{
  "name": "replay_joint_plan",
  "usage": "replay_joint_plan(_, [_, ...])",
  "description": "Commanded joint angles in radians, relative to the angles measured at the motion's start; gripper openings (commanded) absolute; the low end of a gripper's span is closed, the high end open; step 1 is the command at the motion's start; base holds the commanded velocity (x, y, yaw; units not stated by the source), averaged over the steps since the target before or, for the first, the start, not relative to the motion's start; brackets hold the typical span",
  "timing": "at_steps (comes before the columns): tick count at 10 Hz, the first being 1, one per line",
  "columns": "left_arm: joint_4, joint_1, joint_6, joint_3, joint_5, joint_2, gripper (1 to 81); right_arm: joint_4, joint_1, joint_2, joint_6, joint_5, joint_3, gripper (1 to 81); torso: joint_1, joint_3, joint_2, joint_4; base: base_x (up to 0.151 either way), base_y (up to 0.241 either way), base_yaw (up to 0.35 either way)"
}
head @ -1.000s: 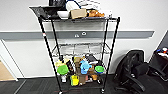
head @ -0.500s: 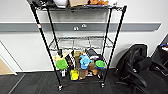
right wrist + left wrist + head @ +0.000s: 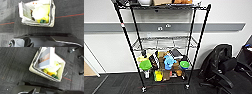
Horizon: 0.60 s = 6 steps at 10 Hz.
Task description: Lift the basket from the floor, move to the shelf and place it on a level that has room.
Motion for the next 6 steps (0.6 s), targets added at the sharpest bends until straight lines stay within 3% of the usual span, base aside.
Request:
replay_joint_plan(1, [-0.014,-0.08,0.002,-0.004,0.082,-0.068,81.1,-0.011,0.081,-0.01,-0.001,-0.057,0.008,81.1,0.062,0.0,-0.097,0.0,0.0,0.0,0.0])
replay_joint_plan(3, [-0.001,-0.101,0.003,-0.021,0.1,-0.065,81.1,-0.011,0.089,-0.01,-0.002,-0.059,0.011,81.1,0.105,0.0,-0.164,0.0,0.0,0.0,0.0])
replay_joint_plan(5, [0.0,-0.151,0.014,-0.044,0.192,-0.026,81.1,-0.011,0.098,-0.01,-0.002,-0.062,0.016,81.1,0.148,0.0,-0.233,0.0,0.0,0.0,0.0])
replay_joint_plan(6, [0.005,-0.174,0.015,-0.052,0.217,-0.008,81.1,-0.011,0.104,-0.01,-0.002,-0.065,0.02,81.1,0.167,-0.065,-0.262,0.0,0.0,0.0,0.0])
